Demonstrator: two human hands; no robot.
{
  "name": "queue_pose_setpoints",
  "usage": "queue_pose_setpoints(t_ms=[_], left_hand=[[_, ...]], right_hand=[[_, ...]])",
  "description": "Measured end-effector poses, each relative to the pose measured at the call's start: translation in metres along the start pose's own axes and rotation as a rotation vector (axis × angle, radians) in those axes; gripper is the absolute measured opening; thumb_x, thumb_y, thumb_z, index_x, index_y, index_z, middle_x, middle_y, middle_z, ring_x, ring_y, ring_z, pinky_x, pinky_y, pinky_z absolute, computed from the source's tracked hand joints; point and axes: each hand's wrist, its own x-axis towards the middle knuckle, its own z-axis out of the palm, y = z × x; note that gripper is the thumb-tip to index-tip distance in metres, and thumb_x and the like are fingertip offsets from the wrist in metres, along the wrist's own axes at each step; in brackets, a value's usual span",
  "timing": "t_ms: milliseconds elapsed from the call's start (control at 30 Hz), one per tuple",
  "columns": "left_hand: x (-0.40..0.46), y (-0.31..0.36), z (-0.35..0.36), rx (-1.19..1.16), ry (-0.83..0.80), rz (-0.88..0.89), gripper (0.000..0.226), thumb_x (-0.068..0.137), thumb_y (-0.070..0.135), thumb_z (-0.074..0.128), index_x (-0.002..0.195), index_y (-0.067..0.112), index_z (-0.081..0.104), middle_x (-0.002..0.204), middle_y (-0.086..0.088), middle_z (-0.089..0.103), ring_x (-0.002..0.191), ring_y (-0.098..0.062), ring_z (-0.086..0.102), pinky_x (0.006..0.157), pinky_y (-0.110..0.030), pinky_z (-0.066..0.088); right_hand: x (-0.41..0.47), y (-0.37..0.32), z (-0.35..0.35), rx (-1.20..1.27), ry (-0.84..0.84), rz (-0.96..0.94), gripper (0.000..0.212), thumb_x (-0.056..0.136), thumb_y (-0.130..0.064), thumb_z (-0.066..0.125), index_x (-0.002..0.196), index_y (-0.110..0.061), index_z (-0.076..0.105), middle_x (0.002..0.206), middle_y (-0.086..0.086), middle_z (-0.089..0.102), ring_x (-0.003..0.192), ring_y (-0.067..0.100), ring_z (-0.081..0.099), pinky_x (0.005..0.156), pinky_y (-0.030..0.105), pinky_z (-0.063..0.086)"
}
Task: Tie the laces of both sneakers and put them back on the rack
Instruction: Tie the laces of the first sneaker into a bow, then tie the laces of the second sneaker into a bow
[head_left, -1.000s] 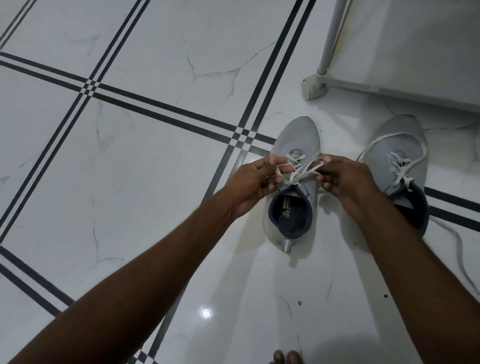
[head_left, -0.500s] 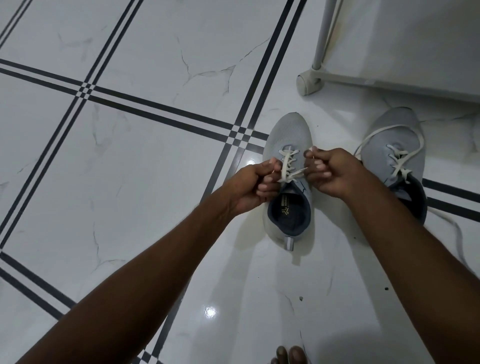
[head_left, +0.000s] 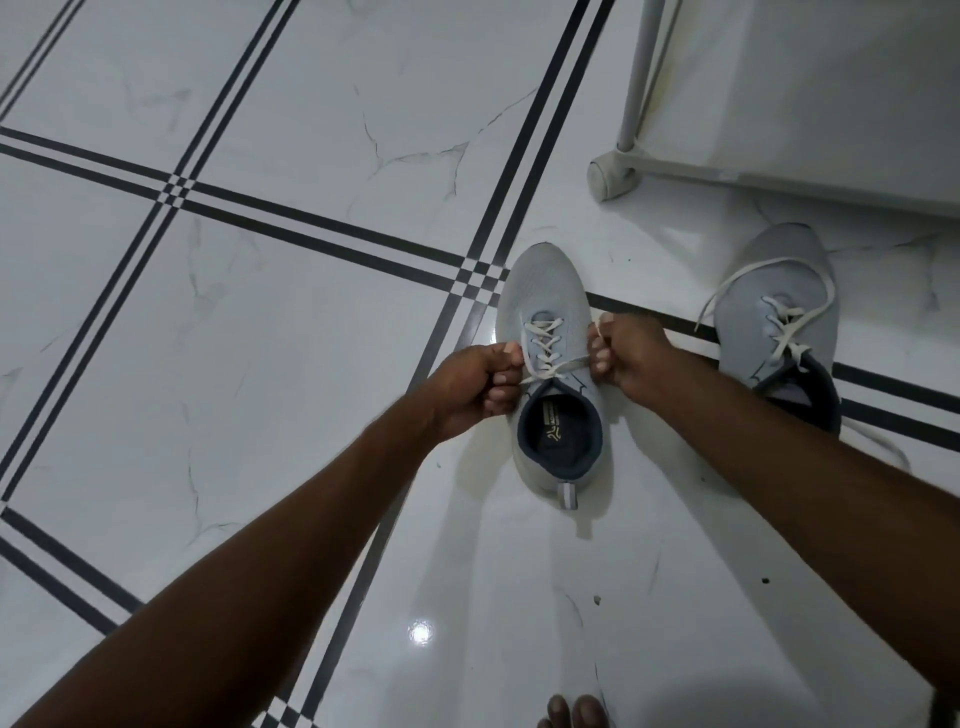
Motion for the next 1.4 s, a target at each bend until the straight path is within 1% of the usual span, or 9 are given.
queue_pose_setpoints(t_ms=[233,367,533,600,833,967,1100,1233,1400], left_hand=[[-0.007,0.076,0.031,0.895,0.394,0.286,0.026,0.101,0.023,0.048,0.107,0.011,0.07,0.098,-0.004,0.073,0.057,-0.013,0.068,0.049,-0.019,0.046],[0.011,0.108,0.081,1.127,0.247,0.345,0.018,0.093,0.021,0.058,0.098,0.018,0.074,0.089,0.002,0.077,0.078,-0.013,0.074,0.067,-0.027,0.058],[0.047,0.09,0.154,1.47,-0.006,0.486,0.018,0.09,0.024,0.064,0.103,0.022,0.077,0.096,0.009,0.075,0.078,-0.003,0.064,0.071,-0.006,0.041],[0.061,0.072,0.174,1.523,-0.073,0.535,0.019,0.089,0.021,0.066,0.105,0.021,0.076,0.101,0.006,0.076,0.086,-0.009,0.068,0.075,-0.015,0.045],[0.095,0.013,0.198,1.535,-0.093,0.817,0.05,0.08,0.007,0.074,0.128,0.017,0.064,0.128,-0.007,0.064,0.109,-0.025,0.063,0.087,-0.037,0.053],[0.1,0.01,0.21,1.627,-0.106,0.969,0.025,0.087,0.018,0.066,0.111,0.017,0.073,0.115,-0.009,0.067,0.104,-0.029,0.064,0.078,-0.038,0.054],[0.098,0.012,0.221,1.476,-0.039,0.789,0.018,0.084,0.032,0.073,0.094,0.018,0.077,0.094,-0.003,0.068,0.08,-0.017,0.063,0.072,-0.029,0.048],[0.091,0.014,0.231,1.425,-0.048,0.71,0.006,0.082,0.019,0.075,0.085,0.014,0.075,0.09,-0.001,0.07,0.075,-0.012,0.06,0.068,-0.028,0.047],[0.086,0.026,0.216,0.622,-0.109,0.15,0.013,0.1,0.017,0.056,0.088,0.018,0.062,0.09,-0.004,0.076,0.062,-0.007,0.054,0.055,-0.019,0.042]], right_hand=[[-0.026,-0.06,-0.024,-0.743,-0.003,-0.308,0.03,0.088,-0.025,0.063,0.099,0.003,0.066,0.089,0.023,0.072,0.061,0.034,0.072,0.068,0.051,0.062],[-0.05,-0.097,-0.066,-1.351,-0.092,-0.516,0.015,0.084,-0.022,0.064,0.086,-0.015,0.077,0.081,0.008,0.077,0.07,0.026,0.074,0.073,0.041,0.062],[-0.071,-0.107,-0.145,-1.59,-0.017,-0.709,0.013,0.085,-0.023,0.067,0.093,-0.022,0.078,0.09,-0.004,0.074,0.079,0.01,0.06,0.07,0.025,0.04],[-0.08,-0.095,-0.178,-1.562,0.022,-0.731,0.012,0.084,-0.024,0.069,0.094,-0.026,0.076,0.091,-0.009,0.074,0.08,0.009,0.063,0.07,0.027,0.043],[-0.076,-0.037,-0.222,-1.163,0.284,-0.825,0.022,0.081,-0.018,0.076,0.102,-0.024,0.072,0.098,-0.007,0.074,0.08,0.013,0.071,0.079,0.036,0.055],[-0.065,-0.018,-0.213,-0.98,0.327,-0.736,0.016,0.079,-0.014,0.077,0.093,-0.02,0.073,0.088,-0.005,0.074,0.08,0.015,0.07,0.079,0.035,0.056],[-0.064,-0.017,-0.216,-0.822,0.358,-0.635,0.014,0.077,-0.02,0.08,0.088,-0.016,0.071,0.078,0.0,0.074,0.073,0.014,0.069,0.073,0.032,0.056],[-0.067,-0.017,-0.219,-0.865,0.309,-0.578,0.007,0.083,-0.016,0.074,0.089,-0.013,0.071,0.074,0.007,0.073,0.069,0.018,0.066,0.065,0.028,0.049],[-0.067,-0.02,-0.224,-1.016,0.329,-0.662,0.012,0.091,-0.006,0.056,0.086,-0.008,0.066,0.083,0.005,0.068,0.079,0.026,0.063,0.069,0.033,0.047]])
